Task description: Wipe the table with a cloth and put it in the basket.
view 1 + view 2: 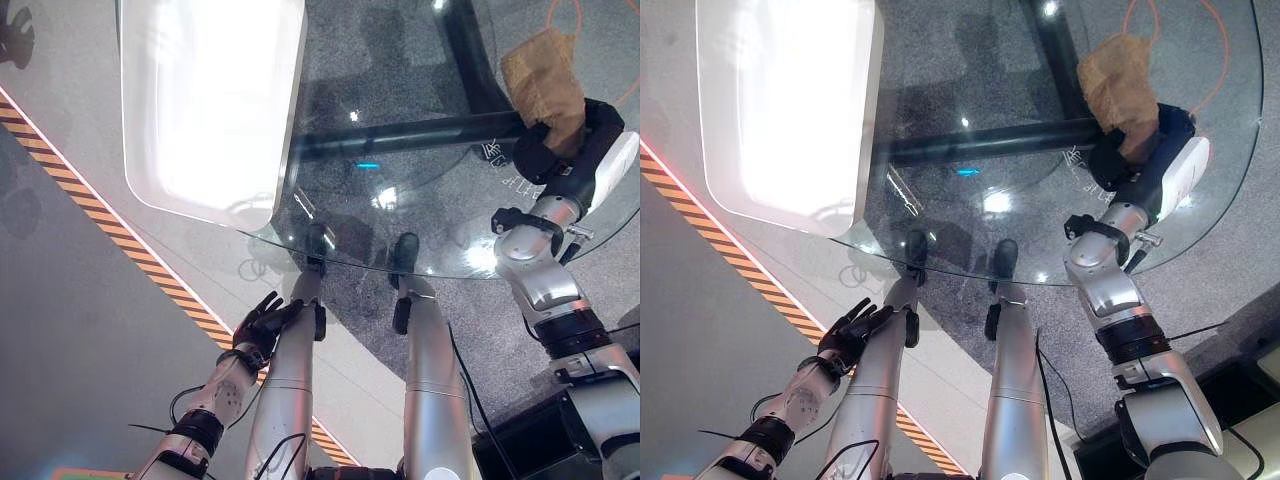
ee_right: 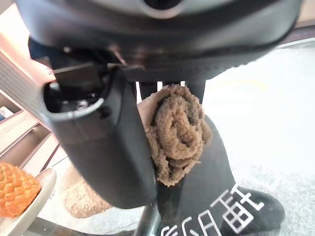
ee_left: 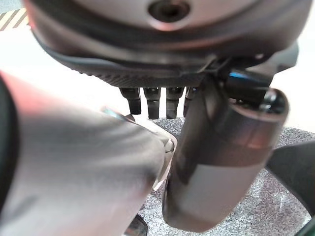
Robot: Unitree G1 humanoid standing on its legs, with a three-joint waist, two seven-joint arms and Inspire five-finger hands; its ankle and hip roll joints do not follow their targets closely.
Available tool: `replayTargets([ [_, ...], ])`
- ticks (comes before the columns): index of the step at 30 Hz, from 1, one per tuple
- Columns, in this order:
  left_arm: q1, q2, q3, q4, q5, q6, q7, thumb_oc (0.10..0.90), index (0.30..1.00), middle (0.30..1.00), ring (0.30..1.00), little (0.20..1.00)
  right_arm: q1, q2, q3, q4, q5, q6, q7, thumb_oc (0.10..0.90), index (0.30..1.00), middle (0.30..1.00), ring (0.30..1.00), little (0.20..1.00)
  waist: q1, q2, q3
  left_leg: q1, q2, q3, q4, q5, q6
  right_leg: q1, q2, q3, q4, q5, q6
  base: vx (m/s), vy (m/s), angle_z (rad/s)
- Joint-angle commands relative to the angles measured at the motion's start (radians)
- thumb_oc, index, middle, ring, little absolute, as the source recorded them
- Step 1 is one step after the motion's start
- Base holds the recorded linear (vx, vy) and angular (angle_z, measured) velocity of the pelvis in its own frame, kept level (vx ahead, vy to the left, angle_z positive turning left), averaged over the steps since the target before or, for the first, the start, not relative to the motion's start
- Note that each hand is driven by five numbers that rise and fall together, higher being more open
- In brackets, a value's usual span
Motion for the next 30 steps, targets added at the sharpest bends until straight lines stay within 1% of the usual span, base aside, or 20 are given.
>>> replayTargets([
  [1, 0.131, -0.036, 0.012, -0.014, -0.013, 0.008, 0.004, 0.800, 0.900, 0.900, 0.900, 0.900, 0.000, -0.069, -0.066, -0.143, -0.120, -0.067, 0.030, 0.100, 0.300, 0.300, 0.300, 0.200, -0.002, 0.034, -0.020, -0.004, -0.033, 0.065, 0.099, -0.126, 0.027, 0.024, 0.066, -0.034, -0.184, 0.141, 0.024, 0.00, 0.000, 0.00],
  [3, 0.132, -0.039, 0.018, -0.014, -0.008, 0.010, 0.002, 0.800, 0.900, 0.900, 0.900, 0.900, 0.005, -0.059, -0.047, -0.170, -0.153, -0.058, 0.090, 0.100, 0.300, 0.300, 0.300, 0.200, -0.001, 0.033, -0.020, -0.005, -0.034, 0.066, 0.099, -0.124, 0.026, 0.024, 0.066, -0.035, -0.183, 0.140, 0.024, 0.00, 0.000, 0.00],
  [7, 0.140, -0.040, 0.028, -0.015, 0.005, 0.009, -0.012, 0.800, 0.900, 0.900, 0.900, 0.900, 0.021, -0.042, -0.009, -0.207, -0.183, -0.067, 0.200, 0.100, 0.300, 0.300, 0.300, 0.200, 0.000, 0.032, -0.020, -0.007, -0.033, 0.068, 0.098, -0.122, 0.026, 0.023, 0.065, -0.038, -0.183, 0.138, 0.024, 0.00, 0.000, 0.00],
  [11, 0.135, -0.046, 0.032, -0.007, 0.017, 0.007, -0.018, 0.800, 0.900, 0.900, 0.900, 0.900, 0.017, -0.015, 0.061, -0.222, -0.243, -0.058, 0.369, 0.100, 0.300, 0.300, 0.300, 0.200, 0.002, 0.030, -0.020, -0.011, -0.033, 0.069, 0.101, -0.121, 0.023, 0.019, 0.063, -0.042, -0.176, 0.133, 0.023, 0.00, 0.000, 0.00],
  [13, 0.129, -0.050, 0.033, -0.001, 0.022, 0.006, -0.022, 0.800, 0.900, 0.900, 0.900, 0.900, 0.012, -0.009, 0.092, -0.221, -0.245, -0.050, 0.410, 0.100, 0.300, 0.300, 0.300, 0.200, 0.004, 0.030, -0.020, -0.010, -0.031, 0.071, 0.101, -0.121, 0.022, 0.019, 0.062, -0.045, -0.172, 0.130, 0.023, 0.00, 0.000, 0.00],
  [14, 0.127, -0.051, 0.035, 0.001, 0.026, 0.006, -0.026, 0.800, 0.900, 0.900, 0.900, 0.900, 0.010, -0.007, 0.106, -0.219, -0.229, -0.051, 0.423, 0.100, 0.300, 0.300, 0.300, 0.200, 0.004, 0.030, -0.020, -0.008, -0.031, 0.072, 0.099, -0.120, 0.022, 0.021, 0.060, -0.046, -0.173, 0.129, 0.022, 0.00, 0.000, 0.00],
  [15, 0.124, -0.054, 0.036, 0.002, 0.030, 0.003, -0.032, 0.800, 0.900, 0.900, 0.900, 0.900, 0.012, -0.001, 0.121, -0.212, -0.192, -0.067, 0.451, 0.100, 0.300, 0.300, 0.300, 0.200, 0.006, 0.030, -0.020, -0.007, -0.031, 0.073, 0.098, -0.118, 0.021, 0.023, 0.059, -0.048, -0.175, 0.129, 0.021, 0.00, 0.000, 0.00],
  [16, 0.122, -0.051, 0.033, 0.003, 0.024, -0.001, -0.039, 0.800, 0.900, 0.900, 0.900, 0.900, 0.019, 0.005, 0.137, -0.211, -0.193, -0.079, 0.476, 0.100, 0.300, 0.300, 0.300, 0.200, 0.006, 0.031, -0.020, -0.008, -0.032, 0.073, 0.099, -0.118, 0.020, 0.022, 0.059, -0.048, -0.175, 0.128, 0.022, 0.00, 0.000, 0.00],
  [19, 0.122, -0.049, 0.026, -0.002, 0.020, -0.003, -0.036, 0.800, 0.900, 0.900, 0.900, 0.900, 0.029, 0.005, 0.159, -0.220, -0.208, -0.089, 0.507, 0.100, 0.300, 0.300, 0.300, 0.200, 0.006, 0.032, -0.020, -0.009, -0.035, 0.073, 0.100, -0.117, 0.021, 0.020, 0.058, -0.048, -0.174, 0.129, 0.022, 0.00, 0.000, 0.00],
  [20, 0.119, -0.046, 0.021, -0.004, 0.019, -0.002, -0.031, 0.800, 0.900, 0.900, 0.900, 0.900, 0.024, 0.004, 0.175, -0.221, -0.217, -0.093, 0.534, 0.100, 0.300, 0.300, 0.300, 0.200, 0.007, 0.033, -0.020, -0.009, -0.036, 0.072, 0.101, -0.117, 0.021, 0.020, 0.057, -0.049, -0.173, 0.129, 0.023, 0.00, 0.000, 0.00],
  [25, 0.109, -0.043, 0.014, 0.001, 0.011, 0.000, -0.029, 0.800, 0.900, 0.900, 0.900, 0.900, 0.007, -0.004, 0.230, -0.215, -0.237, -0.091, 0.583, 0.100, 0.300, 0.300, 0.300, 0.200, 0.010, 0.036, -0.020, -0.011, -0.036, 0.074, 0.105, -0.117, 0.020, 0.016, 0.053, -0.055, -0.166, 0.126, 0.023, 0.00, 0.000, 0.00],
  [27, 0.109, -0.041, 0.013, 0.003, 0.009, 0.003, -0.033, 0.800, 0.900, 0.900, 0.900, 0.900, 0.002, -0.010, 0.249, -0.220, -0.234, -0.088, 0.612, 0.100, 0.300, 0.300, 0.300, 0.200, 0.012, 0.036, -0.020, -0.012, -0.035, 0.075, 0.106, -0.117, 0.019, 0.015, 0.051, -0.056, -0.164, 0.126, 0.024, 0.00, 0.000, 0.00],
  [28, 0.109, -0.041, 0.012, 0.004, 0.010, 0.003, -0.032, 0.800, 0.900, 0.900, 0.900, 0.900, 0.001, -0.011, 0.257, -0.218, -0.233, -0.092, 0.627, 0.100, 0.300, 0.300, 0.300, 0.200, 0.012, 0.036, -0.020, -0.012, -0.035, 0.074, 0.107, -0.117, 0.019, 0.015, 0.051, -0.057, -0.164, 0.126, 0.024, 0.00, 0.000, 0.00],
  [29, 0.109, -0.040, 0.011, 0.003, 0.013, 0.006, -0.031, 0.800, 0.900, 0.900, 0.900, 0.900, -0.003, -0.014, 0.273, -0.221, -0.231, -0.101, 0.670, 0.100, 0.300, 0.300, 0.300, 0.200, 0.014, 0.034, -0.020, -0.012, -0.035, 0.073, 0.107, -0.117, 0.018, 0.017, 0.050, -0.059, -0.165, 0.125, 0.025, 0.00, 0.000, 0.00],
  [30, 0.109, -0.040, 0.011, 0.003, 0.013, 0.007, -0.031, 0.800, 0.900, 0.900, 0.900, 0.900, -0.004, -0.015, 0.276, -0.222, -0.231, -0.104, 0.677, 0.100, 0.300, 0.300, 0.300, 0.200, 0.015, 0.034, -0.020, -0.011, -0.035, 0.073, 0.106, -0.117, 0.018, 0.018, 0.049, -0.059, -0.165, 0.125, 0.025, 0.00, 0.000, 0.00],
])
